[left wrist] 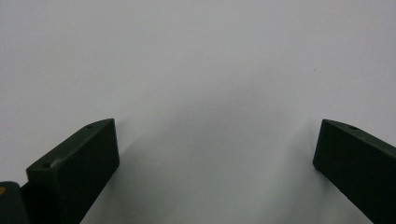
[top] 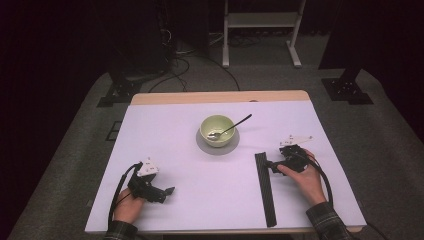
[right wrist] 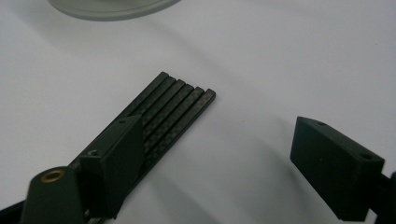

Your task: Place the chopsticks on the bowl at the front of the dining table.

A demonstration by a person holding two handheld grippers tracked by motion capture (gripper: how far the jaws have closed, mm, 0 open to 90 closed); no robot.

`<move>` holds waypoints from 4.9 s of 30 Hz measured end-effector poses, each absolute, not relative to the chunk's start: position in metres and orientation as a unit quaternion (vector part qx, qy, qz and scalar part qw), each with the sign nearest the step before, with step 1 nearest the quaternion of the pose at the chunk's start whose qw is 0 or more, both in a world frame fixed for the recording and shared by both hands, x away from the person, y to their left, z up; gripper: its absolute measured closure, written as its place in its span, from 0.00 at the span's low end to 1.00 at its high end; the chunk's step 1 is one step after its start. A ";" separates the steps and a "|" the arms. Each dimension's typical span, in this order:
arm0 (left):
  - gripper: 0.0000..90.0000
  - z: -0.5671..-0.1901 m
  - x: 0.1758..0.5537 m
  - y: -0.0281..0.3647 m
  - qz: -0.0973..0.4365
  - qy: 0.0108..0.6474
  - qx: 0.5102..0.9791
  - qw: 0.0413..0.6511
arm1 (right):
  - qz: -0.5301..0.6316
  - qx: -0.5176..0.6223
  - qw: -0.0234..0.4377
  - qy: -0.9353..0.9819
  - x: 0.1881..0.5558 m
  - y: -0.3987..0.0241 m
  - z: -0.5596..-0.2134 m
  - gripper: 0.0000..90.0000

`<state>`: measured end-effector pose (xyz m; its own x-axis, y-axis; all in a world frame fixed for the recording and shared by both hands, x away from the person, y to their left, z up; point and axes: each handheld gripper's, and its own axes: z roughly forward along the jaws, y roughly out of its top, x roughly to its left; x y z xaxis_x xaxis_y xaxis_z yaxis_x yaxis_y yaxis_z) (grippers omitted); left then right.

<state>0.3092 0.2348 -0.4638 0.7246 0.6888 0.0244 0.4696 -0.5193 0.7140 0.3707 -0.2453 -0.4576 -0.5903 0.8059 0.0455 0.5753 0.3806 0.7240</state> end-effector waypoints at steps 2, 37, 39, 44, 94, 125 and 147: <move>0.00 -0.464 0.309 0.235 0.154 0.337 0.858 0.355 | 0.359 0.423 0.160 0.816 0.371 -0.245 -0.458 0.18; 0.00 -0.464 0.309 0.235 0.154 0.337 0.858 0.355 | 0.356 0.427 0.164 0.815 0.361 -0.251 -0.455 0.18; 0.00 -0.464 0.309 0.235 0.154 0.337 0.858 0.356 | 0.357 0.427 0.162 0.815 0.359 -0.252 -0.454 0.18; 0.00 -0.464 0.309 0.235 0.154 0.337 0.858 0.356 | 0.360 0.424 0.159 0.816 0.349 -0.253 -0.452 0.18; 0.00 -0.464 0.309 0.235 0.154 0.338 0.858 0.356 | 0.350 0.399 0.145 0.835 0.251 -0.246 -0.458 0.18; 0.00 -0.464 0.309 0.235 0.154 0.338 0.858 0.356 | 0.325 0.416 0.163 0.834 0.255 -0.264 -0.458 0.18; 0.00 -0.464 0.309 0.235 0.154 0.337 0.858 0.356 | 0.318 0.434 0.170 0.826 0.260 -0.282 -0.458 0.18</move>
<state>0.3092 0.2347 -0.4638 0.7245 0.6888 0.0250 0.4691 -0.5193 0.7143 0.2599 -0.2821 -0.4577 -0.5660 0.8244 -0.0055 0.6075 0.4216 0.6732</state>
